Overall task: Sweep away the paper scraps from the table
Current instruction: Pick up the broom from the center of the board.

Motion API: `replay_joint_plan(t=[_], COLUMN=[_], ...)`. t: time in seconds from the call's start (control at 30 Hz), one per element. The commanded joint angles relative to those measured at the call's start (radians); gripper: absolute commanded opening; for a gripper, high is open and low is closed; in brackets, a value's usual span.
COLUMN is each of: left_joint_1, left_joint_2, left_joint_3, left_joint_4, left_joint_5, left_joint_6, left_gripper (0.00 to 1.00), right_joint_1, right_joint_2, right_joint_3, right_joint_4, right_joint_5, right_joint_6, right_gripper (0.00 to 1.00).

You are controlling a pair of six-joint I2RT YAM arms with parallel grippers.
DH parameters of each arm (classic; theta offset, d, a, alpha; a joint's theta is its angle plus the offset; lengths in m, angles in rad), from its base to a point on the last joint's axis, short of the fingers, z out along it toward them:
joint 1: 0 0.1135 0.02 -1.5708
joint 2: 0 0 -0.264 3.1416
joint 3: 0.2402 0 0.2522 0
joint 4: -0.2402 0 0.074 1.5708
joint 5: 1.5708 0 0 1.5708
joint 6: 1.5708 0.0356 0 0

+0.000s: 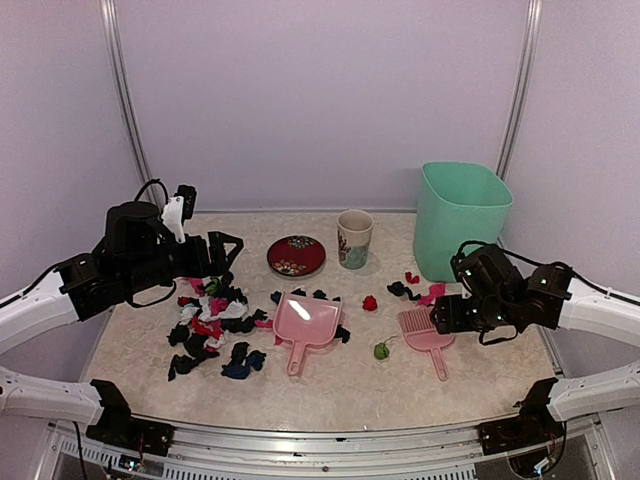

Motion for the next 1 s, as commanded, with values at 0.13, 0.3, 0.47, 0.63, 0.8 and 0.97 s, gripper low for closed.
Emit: replay_joint_plan(t=[0.13, 0.3, 0.47, 0.63, 0.8, 0.97], left_joint_1=[-0.006, -0.005, -0.005, -0.005, -0.005, -0.005], left_joint_2=[0.000, 0.003, 0.009, 0.022, 0.021, 0.021], left_joint_3=[-0.021, -0.019, -0.016, -0.006, 0.000, 0.002], left_joint_4=[0.035, 0.022, 0.027, 0.023, 0.015, 0.013], left_joint_5=[-0.009, -0.024, -0.025, -0.021, -0.027, -0.029], left_joint_6=[0.000, -0.004, -0.007, -0.011, -0.010, -0.010], left_gripper=[0.99, 0.99, 0.99, 0.99, 0.99, 0.99], right_joint_1=[0.029, 0.029, 0.029, 0.029, 0.029, 0.028], right_joint_2=[0.078, 0.089, 0.128, 0.174, 0.208, 0.272], right_joint_3=[-0.135, -0.200, -0.206, -0.214, -0.232, -0.226], right_joint_4=[0.064, 0.141, 0.180, 0.195, 0.244, 0.261], right_joint_5=[-0.108, -0.117, -0.111, -0.067, -0.063, -0.065], right_joint_6=[0.114, 0.133, 0.139, 0.172, 0.183, 0.179], right_gripper=[0.71, 0.66, 0.63, 0.61, 0.55, 0.52])
